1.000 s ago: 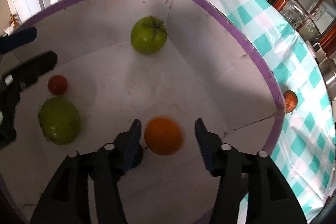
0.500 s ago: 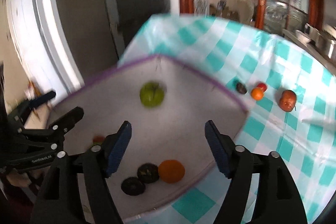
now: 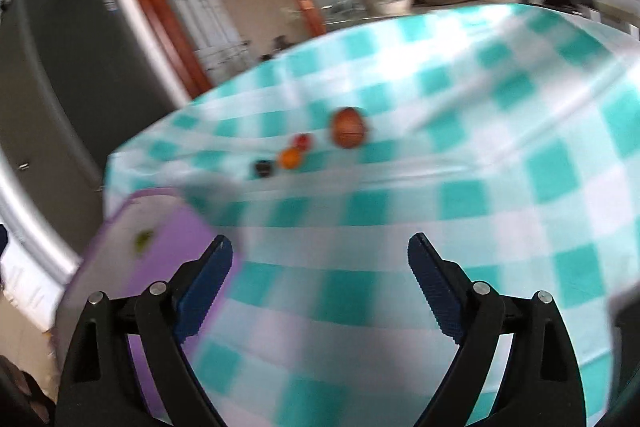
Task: Organize fruits
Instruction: 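Move both tools back over the remaining fruits on the tablecloth, then grasp the large brown-red fruit with the right tool while the left tool grasps a small orange, then carry the brown-red fruit and small orange over the box, then open both tools to drop the brown-red fruit and small orange into the box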
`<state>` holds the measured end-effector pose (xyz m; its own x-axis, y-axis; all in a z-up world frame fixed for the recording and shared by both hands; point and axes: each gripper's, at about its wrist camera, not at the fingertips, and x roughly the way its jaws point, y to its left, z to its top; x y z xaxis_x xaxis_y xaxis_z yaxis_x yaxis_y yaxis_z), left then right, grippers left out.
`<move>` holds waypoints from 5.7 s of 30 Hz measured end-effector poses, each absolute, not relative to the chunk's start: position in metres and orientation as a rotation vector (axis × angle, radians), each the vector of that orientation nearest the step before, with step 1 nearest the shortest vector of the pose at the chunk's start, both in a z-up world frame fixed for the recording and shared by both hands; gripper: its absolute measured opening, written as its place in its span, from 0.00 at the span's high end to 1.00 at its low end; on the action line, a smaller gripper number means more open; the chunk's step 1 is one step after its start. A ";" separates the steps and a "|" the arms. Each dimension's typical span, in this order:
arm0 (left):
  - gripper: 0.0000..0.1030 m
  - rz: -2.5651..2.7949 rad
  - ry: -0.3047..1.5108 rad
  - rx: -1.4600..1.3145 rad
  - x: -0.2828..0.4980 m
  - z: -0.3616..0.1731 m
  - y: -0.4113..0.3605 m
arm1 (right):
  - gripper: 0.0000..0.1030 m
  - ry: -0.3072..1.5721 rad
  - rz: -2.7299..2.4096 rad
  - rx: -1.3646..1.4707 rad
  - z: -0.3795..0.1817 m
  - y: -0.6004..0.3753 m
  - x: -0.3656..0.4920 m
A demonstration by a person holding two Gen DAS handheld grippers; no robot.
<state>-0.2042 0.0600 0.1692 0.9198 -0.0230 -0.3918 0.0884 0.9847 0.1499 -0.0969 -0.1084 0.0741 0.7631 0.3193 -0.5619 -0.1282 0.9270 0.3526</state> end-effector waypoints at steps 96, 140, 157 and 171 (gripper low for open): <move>0.07 0.276 0.899 -0.266 0.169 0.000 0.093 | 0.38 0.731 0.154 0.458 0.005 -0.170 0.078; 0.59 0.167 0.677 -0.152 -0.200 0.182 0.255 | 0.38 0.661 0.764 0.017 0.165 0.060 -0.106; 0.59 0.233 1.020 -0.090 -0.169 0.099 0.342 | 0.38 0.992 0.693 -0.590 0.079 0.205 -0.111; 0.20 0.275 0.943 -0.153 -0.180 0.114 0.343 | 0.28 0.810 0.765 -0.414 0.112 0.179 -0.118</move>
